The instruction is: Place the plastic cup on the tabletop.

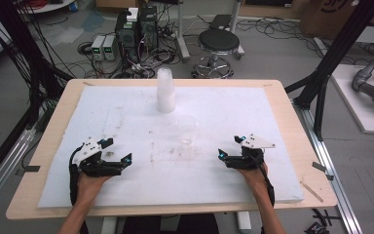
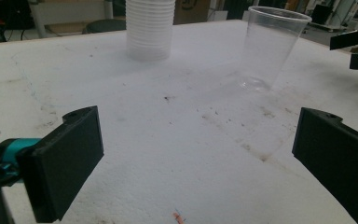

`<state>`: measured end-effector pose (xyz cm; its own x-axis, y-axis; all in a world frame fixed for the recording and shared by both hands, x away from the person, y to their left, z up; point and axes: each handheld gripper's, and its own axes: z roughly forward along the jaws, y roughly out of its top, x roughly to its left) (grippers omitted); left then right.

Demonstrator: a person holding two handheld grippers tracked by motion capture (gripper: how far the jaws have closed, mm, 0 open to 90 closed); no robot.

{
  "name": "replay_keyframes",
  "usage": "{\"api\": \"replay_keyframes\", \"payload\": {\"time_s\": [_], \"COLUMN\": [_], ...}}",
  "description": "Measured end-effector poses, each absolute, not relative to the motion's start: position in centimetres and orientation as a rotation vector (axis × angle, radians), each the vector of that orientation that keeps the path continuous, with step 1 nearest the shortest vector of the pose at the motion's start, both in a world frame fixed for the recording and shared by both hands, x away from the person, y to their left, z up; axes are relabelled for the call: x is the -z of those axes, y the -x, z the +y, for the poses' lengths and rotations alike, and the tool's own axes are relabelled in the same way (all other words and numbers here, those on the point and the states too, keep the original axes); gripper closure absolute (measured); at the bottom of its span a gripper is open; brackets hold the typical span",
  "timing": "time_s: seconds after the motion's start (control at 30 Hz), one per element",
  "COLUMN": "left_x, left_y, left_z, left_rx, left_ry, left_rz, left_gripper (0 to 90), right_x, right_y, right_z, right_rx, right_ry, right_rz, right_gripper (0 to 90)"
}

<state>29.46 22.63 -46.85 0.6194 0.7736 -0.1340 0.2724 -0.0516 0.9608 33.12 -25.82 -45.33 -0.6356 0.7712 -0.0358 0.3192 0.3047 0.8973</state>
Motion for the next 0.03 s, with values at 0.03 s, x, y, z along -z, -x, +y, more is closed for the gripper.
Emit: {"api": "replay_keyframes", "payload": {"time_s": [0.03], "left_x": [46.85], "left_y": [-29.48], "left_z": [22.63], "left_rx": [-0.51], "left_ry": [-1.622], "left_rz": [0.885], "left_gripper": [1.7], "right_x": [45.35], "right_y": [-33.13], "right_z": [-25.79], "right_rx": [-1.287], "right_ry": [-0.961], "right_rz": [2.114], "right_gripper": [17.0]}}
